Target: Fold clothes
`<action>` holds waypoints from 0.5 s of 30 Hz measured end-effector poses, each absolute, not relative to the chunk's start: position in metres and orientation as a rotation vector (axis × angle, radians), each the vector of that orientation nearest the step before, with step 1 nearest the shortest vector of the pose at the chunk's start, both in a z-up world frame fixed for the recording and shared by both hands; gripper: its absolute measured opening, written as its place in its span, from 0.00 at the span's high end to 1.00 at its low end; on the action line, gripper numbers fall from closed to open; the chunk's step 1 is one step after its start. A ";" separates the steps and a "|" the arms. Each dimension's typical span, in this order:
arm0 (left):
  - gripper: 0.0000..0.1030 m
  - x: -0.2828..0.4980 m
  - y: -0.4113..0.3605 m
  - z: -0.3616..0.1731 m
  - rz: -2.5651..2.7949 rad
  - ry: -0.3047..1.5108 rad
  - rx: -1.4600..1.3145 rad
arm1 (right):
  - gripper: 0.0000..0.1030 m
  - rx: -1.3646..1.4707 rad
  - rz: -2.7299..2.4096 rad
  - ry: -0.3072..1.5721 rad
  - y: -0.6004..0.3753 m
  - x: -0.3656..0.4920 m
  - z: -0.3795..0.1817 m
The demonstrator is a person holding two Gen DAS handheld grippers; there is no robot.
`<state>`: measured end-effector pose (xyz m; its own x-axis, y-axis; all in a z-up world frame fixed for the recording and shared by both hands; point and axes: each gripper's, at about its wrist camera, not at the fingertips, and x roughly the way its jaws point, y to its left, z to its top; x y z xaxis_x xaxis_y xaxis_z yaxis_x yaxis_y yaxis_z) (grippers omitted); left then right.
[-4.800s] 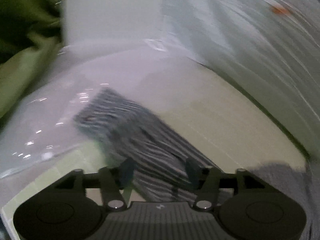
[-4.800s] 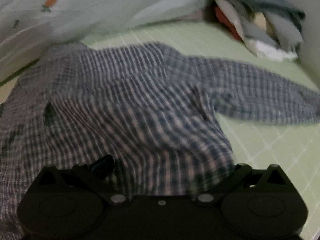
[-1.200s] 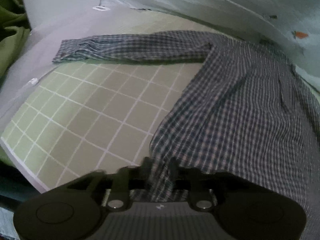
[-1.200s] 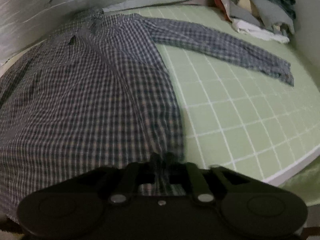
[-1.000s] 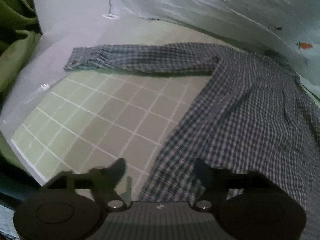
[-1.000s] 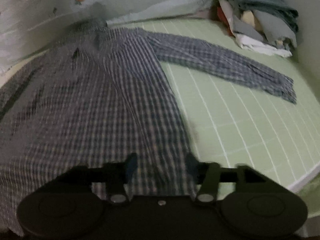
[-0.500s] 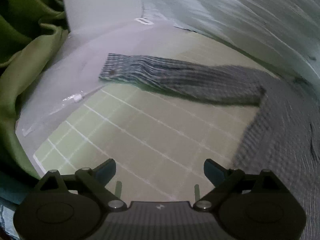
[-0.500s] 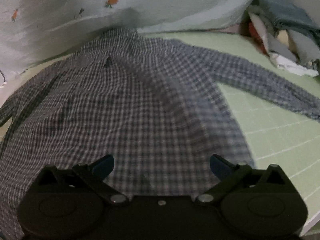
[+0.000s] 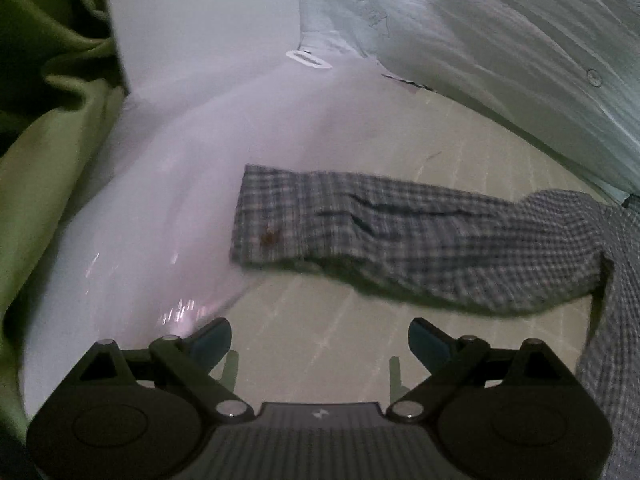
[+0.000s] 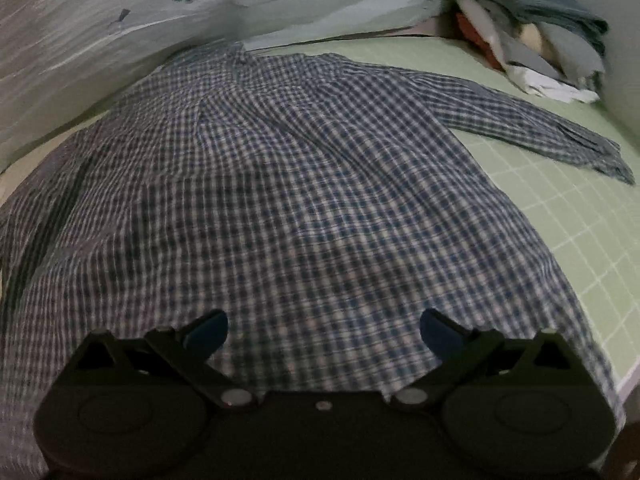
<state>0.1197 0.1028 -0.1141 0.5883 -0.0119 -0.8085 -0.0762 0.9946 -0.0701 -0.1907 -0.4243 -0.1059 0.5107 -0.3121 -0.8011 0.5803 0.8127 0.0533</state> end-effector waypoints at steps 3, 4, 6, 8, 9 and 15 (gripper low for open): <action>0.08 0.144 0.102 -0.115 0.009 0.938 -0.093 | 0.00 0.327 -0.573 0.888 -0.414 -0.189 -0.103; 0.08 0.151 0.101 -0.116 -0.003 0.935 -0.090 | 0.00 0.322 -0.578 0.891 -0.411 -0.189 -0.102; 0.09 0.163 0.097 -0.118 -0.006 0.941 -0.082 | 0.00 0.318 -0.588 0.899 -0.407 -0.189 -0.101; 0.16 0.171 0.091 -0.121 0.011 0.960 -0.063 | 0.00 0.318 -0.595 0.907 -0.404 -0.189 -0.100; 0.28 0.174 0.089 -0.124 0.024 0.975 -0.048 | 0.00 0.317 -0.595 0.911 -0.403 -0.189 -0.100; 0.83 0.176 0.072 -0.129 0.038 0.976 0.065 | 0.00 0.322 -0.612 0.905 -0.405 -0.185 -0.098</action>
<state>0.1763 0.0723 -0.1286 0.5597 0.0612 -0.8264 -0.0026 0.9974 0.0720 -0.1847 -0.4049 -0.0981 0.4649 -0.3569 -0.8103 0.6183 0.7859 0.0087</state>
